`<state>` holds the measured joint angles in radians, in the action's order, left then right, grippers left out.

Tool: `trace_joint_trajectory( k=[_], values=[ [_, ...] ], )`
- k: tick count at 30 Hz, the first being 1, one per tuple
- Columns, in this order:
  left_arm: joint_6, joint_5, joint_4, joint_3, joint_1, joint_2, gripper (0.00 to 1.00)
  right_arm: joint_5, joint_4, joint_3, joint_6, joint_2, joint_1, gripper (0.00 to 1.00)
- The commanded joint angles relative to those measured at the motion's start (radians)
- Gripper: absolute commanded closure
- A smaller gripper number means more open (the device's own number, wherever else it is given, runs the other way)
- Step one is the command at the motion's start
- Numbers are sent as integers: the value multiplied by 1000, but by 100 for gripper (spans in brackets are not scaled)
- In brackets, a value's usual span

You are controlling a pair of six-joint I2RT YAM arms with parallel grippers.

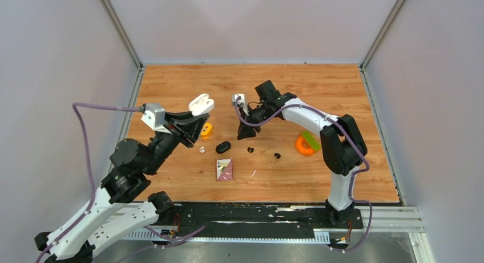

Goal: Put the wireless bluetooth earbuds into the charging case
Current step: Pick up the earbud from the center of the board.

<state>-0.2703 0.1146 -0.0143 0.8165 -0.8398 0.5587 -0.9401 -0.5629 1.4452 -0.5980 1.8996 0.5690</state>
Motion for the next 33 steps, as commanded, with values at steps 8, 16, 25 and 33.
trace_joint_trajectory(
  k=[8,16,25,33],
  values=[
    [125,556,464,68,5,-137,100,119,124,11,-64,5,227,64],
    [126,630,573,77,5,-212,100,120,53,227,-77,173,285,64],
    [108,587,588,68,5,-234,100,199,-41,469,-73,363,351,62],
    [70,509,580,55,5,-252,100,259,-94,559,-88,450,366,51]
  ],
)
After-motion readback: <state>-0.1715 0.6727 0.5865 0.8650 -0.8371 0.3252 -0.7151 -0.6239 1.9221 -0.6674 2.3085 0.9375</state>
